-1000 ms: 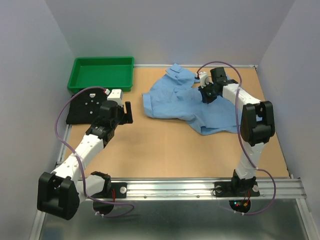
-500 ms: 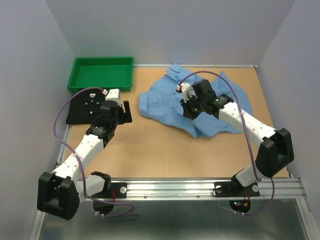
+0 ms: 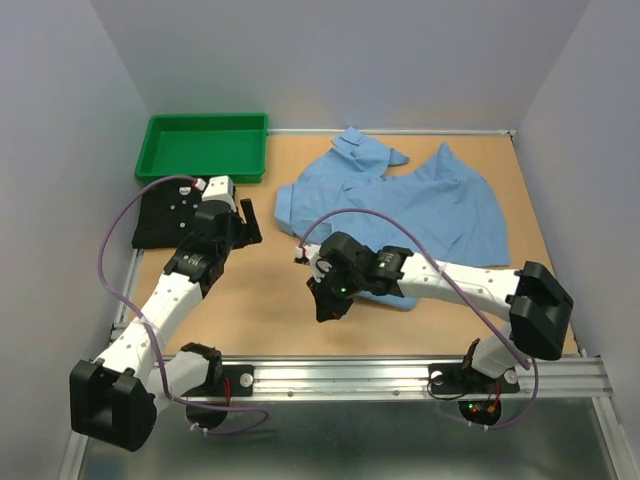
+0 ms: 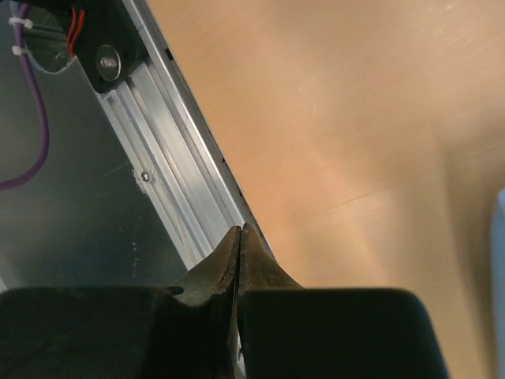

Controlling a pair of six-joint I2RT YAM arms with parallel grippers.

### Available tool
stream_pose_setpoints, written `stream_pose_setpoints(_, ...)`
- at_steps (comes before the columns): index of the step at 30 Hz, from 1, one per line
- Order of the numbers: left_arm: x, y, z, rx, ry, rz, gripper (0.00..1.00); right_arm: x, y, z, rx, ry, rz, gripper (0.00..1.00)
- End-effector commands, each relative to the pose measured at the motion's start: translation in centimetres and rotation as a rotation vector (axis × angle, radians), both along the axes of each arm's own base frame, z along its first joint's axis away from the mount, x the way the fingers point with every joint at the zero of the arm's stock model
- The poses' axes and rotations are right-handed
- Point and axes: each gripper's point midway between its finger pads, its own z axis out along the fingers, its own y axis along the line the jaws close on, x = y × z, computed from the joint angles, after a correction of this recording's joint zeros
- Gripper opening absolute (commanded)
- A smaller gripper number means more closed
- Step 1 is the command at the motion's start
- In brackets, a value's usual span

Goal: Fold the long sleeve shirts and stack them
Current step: Flatten the shirt out

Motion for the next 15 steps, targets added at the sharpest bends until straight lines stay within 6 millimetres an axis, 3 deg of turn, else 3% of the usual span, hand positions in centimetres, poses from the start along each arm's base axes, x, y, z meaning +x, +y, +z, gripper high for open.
stream_pose_setpoints(1, -0.5, 0.5, 4.2, -0.073, -0.053, 0.068, 0.85, -1.2, 2.4, -0.5, 0.033, 0.062, -0.043, 0.01)
stream_pose_setpoints(5, -1.6, 0.9, 4.6, -0.103, -0.058, 0.091, 0.85, -3.7, 4.0, 0.1, 0.047, 0.042, 0.031, 0.01)
stream_pose_setpoints(6, -2.7, -0.4, 4.8, -0.209, -0.048, 0.066, 0.88, 0.3, 1.8, 2.3, 0.047, -0.139, -0.184, 0.24)
stream_pose_setpoints(7, -2.7, -0.5, 4.7, -0.224, -0.043, 0.074, 0.88, 1.3, 1.5, 2.2, 0.032, -0.179, -0.23, 0.24)
stream_pose_setpoints(8, -3.0, -1.3, 4.8, -0.263, -0.038, 0.041, 0.89, 2.2, 0.6, 2.7, 0.031, -0.206, -0.271, 0.42)
stream_pose_setpoints(11, -3.0, -2.7, 4.7, -0.323, -0.025, 0.0, 0.96, 7.6, -3.6, 5.8, 0.049, -0.26, -0.485, 0.65)
stream_pose_setpoints(15, -2.3, -2.9, 4.2, -0.304, 0.008, -0.001, 0.97, 11.9, -6.1, 7.0, 0.013, -0.358, -0.616, 0.81)
